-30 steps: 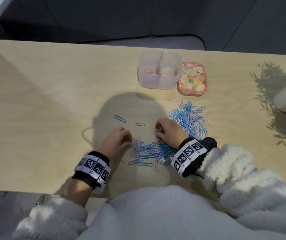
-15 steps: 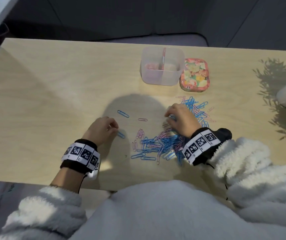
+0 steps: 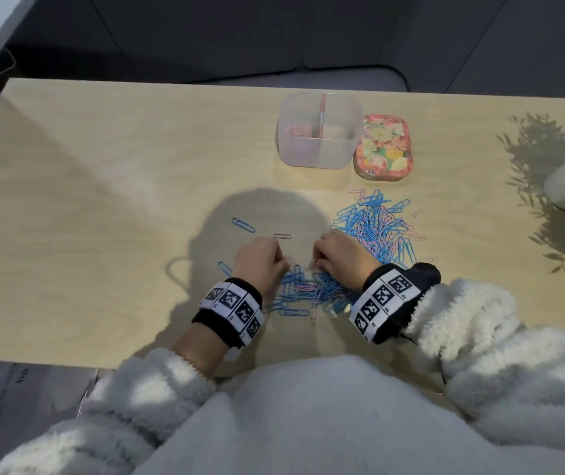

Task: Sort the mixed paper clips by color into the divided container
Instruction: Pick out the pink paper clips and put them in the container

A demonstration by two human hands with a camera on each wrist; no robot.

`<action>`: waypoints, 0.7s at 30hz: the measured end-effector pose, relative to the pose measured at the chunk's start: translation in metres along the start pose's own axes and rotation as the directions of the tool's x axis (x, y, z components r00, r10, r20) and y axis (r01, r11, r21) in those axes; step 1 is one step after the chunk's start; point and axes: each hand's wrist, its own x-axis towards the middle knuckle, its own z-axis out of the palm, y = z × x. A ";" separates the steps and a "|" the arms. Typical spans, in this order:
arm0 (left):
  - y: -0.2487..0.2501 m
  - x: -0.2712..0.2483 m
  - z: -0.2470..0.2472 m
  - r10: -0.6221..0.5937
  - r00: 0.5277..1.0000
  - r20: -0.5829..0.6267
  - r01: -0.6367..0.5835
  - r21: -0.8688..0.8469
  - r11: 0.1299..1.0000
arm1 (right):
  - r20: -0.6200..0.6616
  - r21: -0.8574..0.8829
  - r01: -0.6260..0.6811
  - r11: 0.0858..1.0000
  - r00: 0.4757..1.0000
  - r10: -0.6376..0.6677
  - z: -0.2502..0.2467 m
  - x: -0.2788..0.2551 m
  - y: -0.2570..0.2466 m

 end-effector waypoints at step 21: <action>-0.013 0.039 -0.028 -0.204 0.917 0.344 0.396 -0.845 0.359 | 0.064 0.600 -0.351 0.718 0.917 0.395 -0.010 0.018 0.022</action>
